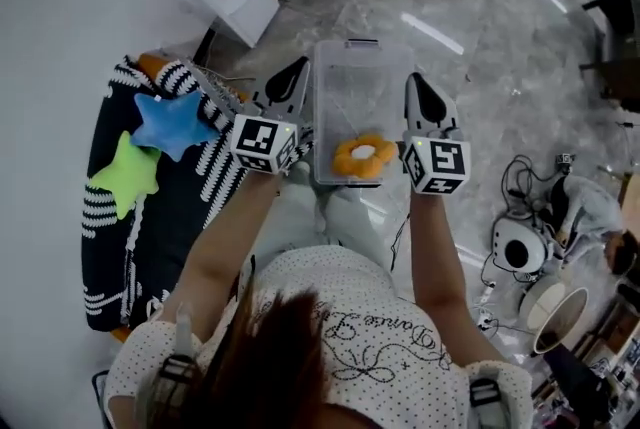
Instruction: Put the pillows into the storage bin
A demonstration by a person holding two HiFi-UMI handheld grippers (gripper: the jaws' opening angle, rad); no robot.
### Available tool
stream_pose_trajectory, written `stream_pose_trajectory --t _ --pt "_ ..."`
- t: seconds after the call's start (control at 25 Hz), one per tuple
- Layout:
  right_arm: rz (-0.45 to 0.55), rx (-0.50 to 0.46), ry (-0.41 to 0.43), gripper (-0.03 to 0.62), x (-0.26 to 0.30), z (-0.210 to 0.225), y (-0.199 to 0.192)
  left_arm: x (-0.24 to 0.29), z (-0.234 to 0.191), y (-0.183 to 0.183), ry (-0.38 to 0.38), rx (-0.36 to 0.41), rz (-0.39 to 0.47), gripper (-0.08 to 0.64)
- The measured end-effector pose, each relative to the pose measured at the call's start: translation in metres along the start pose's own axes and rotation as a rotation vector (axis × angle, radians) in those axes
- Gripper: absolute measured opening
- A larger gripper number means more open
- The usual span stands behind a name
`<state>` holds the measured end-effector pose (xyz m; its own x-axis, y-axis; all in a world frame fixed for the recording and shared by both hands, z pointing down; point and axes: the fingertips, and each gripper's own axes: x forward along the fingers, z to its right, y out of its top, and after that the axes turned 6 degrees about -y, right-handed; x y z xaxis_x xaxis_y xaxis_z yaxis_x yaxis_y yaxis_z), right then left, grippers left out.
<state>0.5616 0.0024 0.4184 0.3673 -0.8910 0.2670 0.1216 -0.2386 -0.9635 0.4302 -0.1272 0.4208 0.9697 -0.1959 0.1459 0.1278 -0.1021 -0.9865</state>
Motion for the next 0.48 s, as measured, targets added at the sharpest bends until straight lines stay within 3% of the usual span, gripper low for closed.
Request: stream_pose_trajectory --t 0.2,0.48 --pt "0.087 -0.017 0.033 0.012 -0.033 -0.014 0.044 -0.028 0.013 0.044 0.019 0.039 0.060 0.003" --pt "0.151 -0.037 0.128 0.012 -0.040 -0.034 0.073 -0.065 0.007 0.069 0.143 0.045 0.138 0.003"
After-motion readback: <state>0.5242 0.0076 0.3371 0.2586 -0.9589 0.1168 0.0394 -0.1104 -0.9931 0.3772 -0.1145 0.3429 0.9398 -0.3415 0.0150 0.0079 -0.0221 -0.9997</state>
